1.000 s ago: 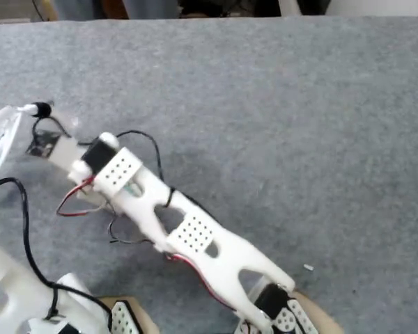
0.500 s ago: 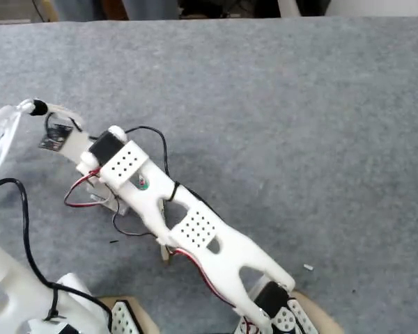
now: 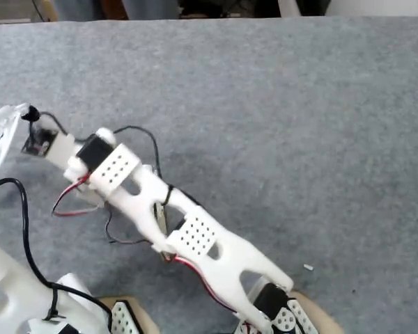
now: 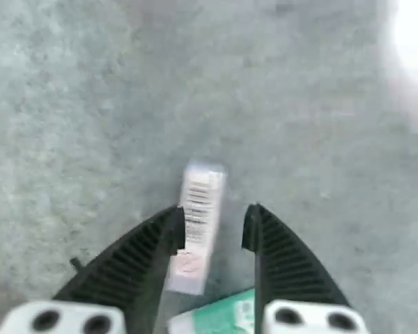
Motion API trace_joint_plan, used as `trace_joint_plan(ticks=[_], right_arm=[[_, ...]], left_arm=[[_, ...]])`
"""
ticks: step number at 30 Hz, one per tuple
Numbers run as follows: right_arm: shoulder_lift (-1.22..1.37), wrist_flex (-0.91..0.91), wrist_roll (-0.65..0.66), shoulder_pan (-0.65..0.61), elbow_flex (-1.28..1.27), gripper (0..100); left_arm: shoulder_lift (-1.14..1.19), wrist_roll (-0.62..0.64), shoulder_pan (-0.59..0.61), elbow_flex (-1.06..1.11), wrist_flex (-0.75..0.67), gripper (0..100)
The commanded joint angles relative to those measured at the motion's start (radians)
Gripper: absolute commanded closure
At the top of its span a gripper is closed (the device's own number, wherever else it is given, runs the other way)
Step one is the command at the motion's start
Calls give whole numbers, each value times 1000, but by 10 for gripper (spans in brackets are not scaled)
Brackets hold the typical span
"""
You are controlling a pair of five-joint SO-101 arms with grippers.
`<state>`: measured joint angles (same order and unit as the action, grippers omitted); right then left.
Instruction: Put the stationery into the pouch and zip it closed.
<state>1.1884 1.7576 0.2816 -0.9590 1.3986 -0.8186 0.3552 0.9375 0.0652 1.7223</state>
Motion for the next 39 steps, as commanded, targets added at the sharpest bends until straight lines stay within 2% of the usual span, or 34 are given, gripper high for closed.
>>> trace_joint_plan(ticks=[1,14,19,26,33,39], right_arm=[[-53,5,3,-44,-27,833],[94,2,9,-41,-30,835],[94,2,63,-43,-30,837],[96,2,74,-41,-30,988],[94,3,77,-35,-24,986],[94,6,75,37,84,986]], left_arm=[[-9,-20,2,-44,-23,972],[-8,-35,4,-48,-23,972],[-8,-35,4,-45,-23,972],[-8,-35,5,-45,-23,972],[-8,-35,5,-45,-23,972],[-8,-35,5,-44,-23,972]])
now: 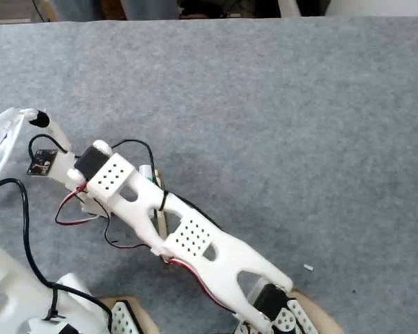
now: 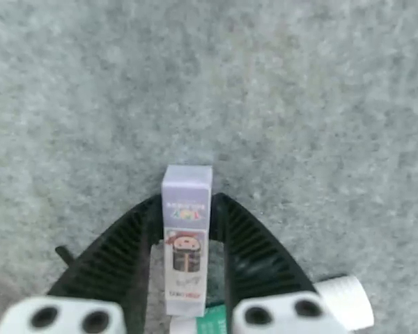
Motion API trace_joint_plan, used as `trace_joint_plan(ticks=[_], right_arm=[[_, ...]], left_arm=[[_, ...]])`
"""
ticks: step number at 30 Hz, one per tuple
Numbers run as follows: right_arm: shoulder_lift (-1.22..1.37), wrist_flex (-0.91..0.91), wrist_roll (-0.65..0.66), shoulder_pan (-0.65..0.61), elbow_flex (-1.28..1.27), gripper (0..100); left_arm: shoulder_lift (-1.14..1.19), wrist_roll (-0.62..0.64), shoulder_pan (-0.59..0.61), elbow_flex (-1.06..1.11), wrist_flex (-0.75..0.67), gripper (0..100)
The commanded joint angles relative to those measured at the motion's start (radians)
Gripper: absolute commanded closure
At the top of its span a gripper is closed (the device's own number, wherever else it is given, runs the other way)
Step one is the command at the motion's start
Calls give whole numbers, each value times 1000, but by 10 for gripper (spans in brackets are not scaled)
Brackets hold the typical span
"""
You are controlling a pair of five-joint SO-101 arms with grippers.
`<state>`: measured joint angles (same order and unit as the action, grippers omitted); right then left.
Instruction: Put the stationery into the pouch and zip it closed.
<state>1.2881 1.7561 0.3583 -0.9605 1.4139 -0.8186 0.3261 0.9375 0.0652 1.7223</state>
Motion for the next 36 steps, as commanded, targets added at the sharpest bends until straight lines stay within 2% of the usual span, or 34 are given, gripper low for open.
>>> trace_joint_plan(ticks=[1,7,20,25,29,32,36], right_arm=[[-5,8,-2,54,97,986],[-7,11,-2,132,260,986],[-237,11,-5,238,259,986],[-387,11,-146,295,246,986],[-533,11,-150,322,173,986],[-668,11,-150,324,62,986],[-862,11,-150,324,-107,986]], left_arm=[[-8,-6,5,-44,-23,972],[-8,-6,-1,-44,-23,972],[-6,-6,-8,-38,-23,972],[-6,-6,-74,64,-23,972],[-6,-20,-125,97,-26,972],[-11,-95,-199,102,-15,972],[-8,-92,-211,96,6,972]])
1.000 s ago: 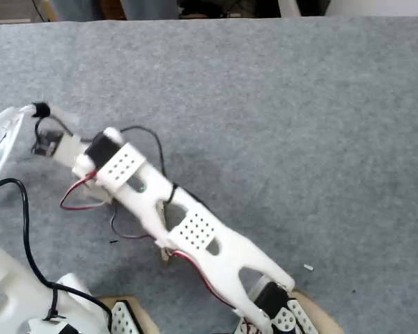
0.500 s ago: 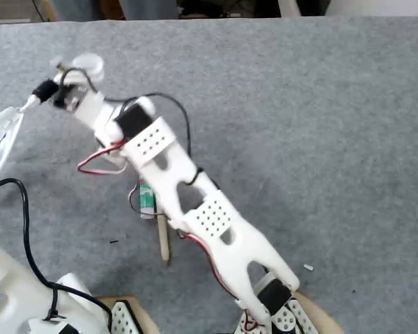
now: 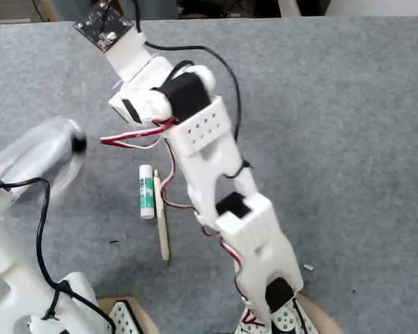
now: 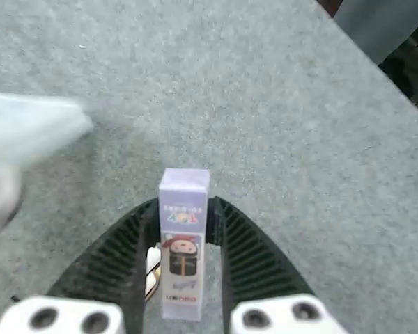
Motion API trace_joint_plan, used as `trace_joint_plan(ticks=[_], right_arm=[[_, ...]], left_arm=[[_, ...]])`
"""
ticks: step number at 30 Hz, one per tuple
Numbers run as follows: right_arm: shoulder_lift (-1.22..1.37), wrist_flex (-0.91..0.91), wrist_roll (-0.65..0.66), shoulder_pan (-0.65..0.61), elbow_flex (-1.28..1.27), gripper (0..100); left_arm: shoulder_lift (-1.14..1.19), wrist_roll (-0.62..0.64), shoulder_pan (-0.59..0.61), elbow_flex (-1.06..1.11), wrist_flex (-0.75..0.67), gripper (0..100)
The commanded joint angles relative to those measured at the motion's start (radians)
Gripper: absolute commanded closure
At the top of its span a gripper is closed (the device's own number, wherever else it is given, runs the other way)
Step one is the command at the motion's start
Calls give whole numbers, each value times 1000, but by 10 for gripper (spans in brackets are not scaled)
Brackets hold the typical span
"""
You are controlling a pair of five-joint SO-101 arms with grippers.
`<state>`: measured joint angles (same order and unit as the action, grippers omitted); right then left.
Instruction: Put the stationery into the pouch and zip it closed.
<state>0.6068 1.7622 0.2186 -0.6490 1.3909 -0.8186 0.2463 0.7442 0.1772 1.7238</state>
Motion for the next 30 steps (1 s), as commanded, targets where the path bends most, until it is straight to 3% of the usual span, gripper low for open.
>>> trace_joint_plan(ticks=[1,9,14,20,30], right_arm=[[-229,5,-11,12,-122,986],[-584,0,-11,6,-366,986],[-765,-2,-11,0,-441,986],[-941,-18,-11,-130,-565,986],[-986,-301,-11,-157,-812,986]], left_arm=[[-8,-12,-21,-13,8,972],[-17,-12,-142,-15,34,972],[-17,41,-280,-13,34,972],[-17,71,-475,38,34,972],[-17,26,-479,113,34,972]])
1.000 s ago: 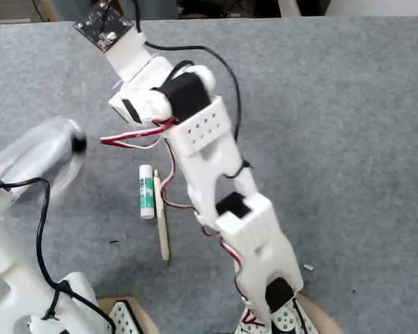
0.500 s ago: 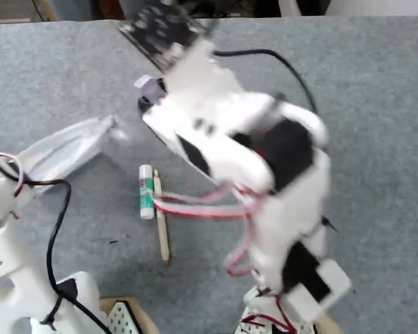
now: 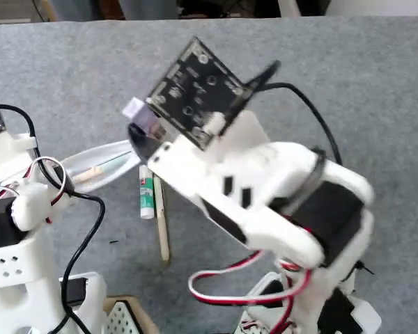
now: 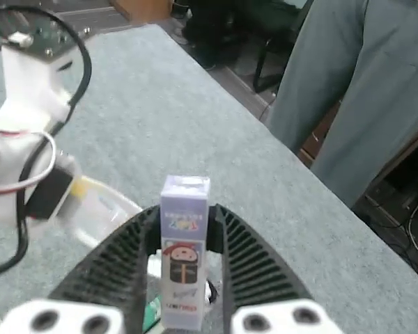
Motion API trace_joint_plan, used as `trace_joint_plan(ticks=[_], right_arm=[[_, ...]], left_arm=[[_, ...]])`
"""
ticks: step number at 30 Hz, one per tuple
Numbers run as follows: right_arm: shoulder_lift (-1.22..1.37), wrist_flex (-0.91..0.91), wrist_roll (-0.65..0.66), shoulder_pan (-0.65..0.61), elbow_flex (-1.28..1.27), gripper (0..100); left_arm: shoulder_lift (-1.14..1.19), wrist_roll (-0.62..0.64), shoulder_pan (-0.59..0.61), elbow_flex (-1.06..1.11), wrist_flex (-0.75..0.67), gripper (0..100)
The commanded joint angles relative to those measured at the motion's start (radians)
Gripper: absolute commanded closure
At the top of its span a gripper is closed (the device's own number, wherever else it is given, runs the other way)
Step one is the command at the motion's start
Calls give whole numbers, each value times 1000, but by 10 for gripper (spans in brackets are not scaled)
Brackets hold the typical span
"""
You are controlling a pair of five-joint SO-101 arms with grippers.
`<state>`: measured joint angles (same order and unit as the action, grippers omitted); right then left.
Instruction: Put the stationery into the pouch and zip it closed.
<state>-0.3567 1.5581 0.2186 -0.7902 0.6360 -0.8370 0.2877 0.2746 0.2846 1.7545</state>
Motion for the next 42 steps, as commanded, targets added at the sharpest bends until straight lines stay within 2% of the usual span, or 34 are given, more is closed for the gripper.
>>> trace_joint_plan(ticks=[1,6,12,15,18,22,26,32,37,42], right_arm=[[-22,-120,-11,-23,-87,986],[-24,-227,-11,-109,-223,986],[-24,-351,-11,-155,-295,986],[-24,-377,-61,-153,-291,986],[-25,-322,-117,-143,-317,986],[-68,-330,-129,-140,-387,986],[-156,-373,-130,-138,-564,986],[-272,-534,-130,-87,-839,986],[-249,-586,-132,-89,-845,986],[-174,-621,-210,-86,-746,986]], left_arm=[[2,-17,-10,7,3,972],[9,-20,-8,8,0,972],[9,-20,-8,8,-3,972],[9,-20,-8,8,-3,972],[8,-20,-8,2,-3,972],[9,-20,-8,2,-3,972],[9,-20,-8,1,-5,972],[9,-20,-8,1,-5,972],[9,-20,-8,1,-5,972],[9,-20,-8,1,-5,972]])
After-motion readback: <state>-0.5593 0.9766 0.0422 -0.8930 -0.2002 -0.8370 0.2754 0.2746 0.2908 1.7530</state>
